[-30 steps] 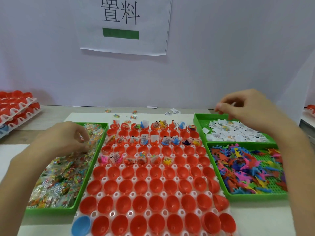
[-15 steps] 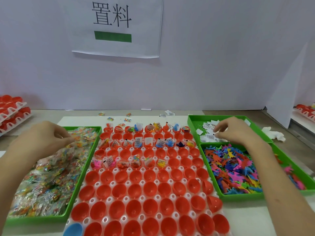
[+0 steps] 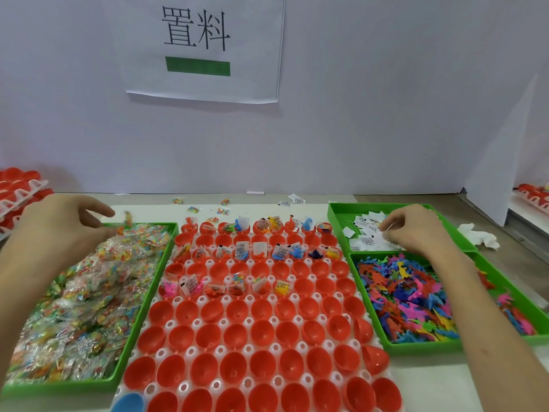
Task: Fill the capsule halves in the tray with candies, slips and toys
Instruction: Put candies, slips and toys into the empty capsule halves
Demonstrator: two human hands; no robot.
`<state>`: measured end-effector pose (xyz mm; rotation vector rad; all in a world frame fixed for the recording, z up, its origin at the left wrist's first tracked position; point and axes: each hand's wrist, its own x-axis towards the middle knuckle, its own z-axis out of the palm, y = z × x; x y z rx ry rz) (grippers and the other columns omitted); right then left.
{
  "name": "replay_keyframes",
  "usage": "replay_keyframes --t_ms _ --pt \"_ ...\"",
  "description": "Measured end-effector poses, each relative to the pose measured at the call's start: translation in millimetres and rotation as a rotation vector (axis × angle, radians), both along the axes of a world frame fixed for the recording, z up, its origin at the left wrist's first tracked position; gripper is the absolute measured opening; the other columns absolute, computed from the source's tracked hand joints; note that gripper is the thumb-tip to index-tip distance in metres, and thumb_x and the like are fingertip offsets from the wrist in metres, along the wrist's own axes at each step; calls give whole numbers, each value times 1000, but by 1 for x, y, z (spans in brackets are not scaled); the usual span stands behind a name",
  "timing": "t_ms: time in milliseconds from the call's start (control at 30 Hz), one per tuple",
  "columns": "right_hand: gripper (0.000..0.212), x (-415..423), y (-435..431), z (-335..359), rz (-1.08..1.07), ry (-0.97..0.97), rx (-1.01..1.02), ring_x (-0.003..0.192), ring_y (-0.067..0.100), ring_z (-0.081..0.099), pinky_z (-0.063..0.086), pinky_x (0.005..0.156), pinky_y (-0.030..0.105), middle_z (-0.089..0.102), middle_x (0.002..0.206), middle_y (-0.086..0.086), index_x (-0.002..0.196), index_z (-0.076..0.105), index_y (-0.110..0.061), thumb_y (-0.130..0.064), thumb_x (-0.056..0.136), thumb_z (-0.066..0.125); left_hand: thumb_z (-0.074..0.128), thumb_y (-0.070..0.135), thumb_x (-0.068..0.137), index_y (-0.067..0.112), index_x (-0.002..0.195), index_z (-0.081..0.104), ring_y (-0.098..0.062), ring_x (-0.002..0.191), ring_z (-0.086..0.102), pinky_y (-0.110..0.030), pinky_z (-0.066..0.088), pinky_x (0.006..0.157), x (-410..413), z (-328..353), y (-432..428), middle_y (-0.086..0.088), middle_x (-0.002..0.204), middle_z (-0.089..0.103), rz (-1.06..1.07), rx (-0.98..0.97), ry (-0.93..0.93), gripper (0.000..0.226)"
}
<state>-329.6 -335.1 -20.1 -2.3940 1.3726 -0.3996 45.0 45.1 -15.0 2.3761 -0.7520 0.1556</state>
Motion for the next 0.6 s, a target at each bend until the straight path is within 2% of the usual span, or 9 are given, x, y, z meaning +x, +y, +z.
replay_keyframes --t_ms 67,167,267,333,400,467,533,600 --pt "29 0 -2 0 -17 -27 -40 79 12 63 46 75 29 69 86 -6 75 70 -36 -8 85 69 85 10 75 32 82 71 -23 64 67 -52 59 77 0 -1 -1 7 64 70 -14 -4 -8 26" --pt "33 2 -4 -1 -29 -36 -60 81 14 63 45 73 28 68 92 -4 76 69 -38 -7 87 64 82 9 80 42 74 64 -21 66 66 -48 57 77 -6 1 -1 8 65 69 -25 17 -9 38" --pt "26 4 -5 -3 -20 -19 -67 94 16 61 49 84 32 71 109 -2 92 71 -35 -10 87 67 77 6 82 43 65 67 -21 65 66 -46 58 74 -15 5 -3 9 63 69 -36 -7 -40 42" --pt "28 5 -4 -7 47 7 -44 104 17 60 49 91 35 68 122 -2 105 71 -32 -11 87 69 76 7 83 40 64 68 -19 64 64 -44 57 72 -22 9 -5 9 64 69 -42 -31 -54 39" --pt "30 9 0 -12 150 46 12 106 18 60 47 90 34 65 128 -1 112 71 -30 -15 86 74 75 8 83 37 66 69 -17 64 64 -43 56 72 -29 13 -7 11 67 69 -50 -46 -64 34" --pt "24 14 4 -15 197 94 22 106 19 60 48 92 36 65 128 1 107 73 -29 -21 85 77 74 8 83 35 68 70 -17 66 67 -46 57 76 -33 16 -8 11 69 70 -62 -56 -61 31" --pt "14 16 6 -16 189 114 -6 103 18 60 50 91 37 66 120 0 88 70 -35 -24 84 78 73 7 83 33 70 71 -17 65 71 -49 59 79 -37 17 -8 9 70 72 -75 -64 -41 29" --pt "21 16 6 -15 182 118 -16 100 18 60 50 87 36 65 111 -2 75 63 -37 -24 82 78 72 6 84 30 71 71 -14 60 72 -45 60 76 -40 18 -10 10 69 73 -67 -85 -7 28"
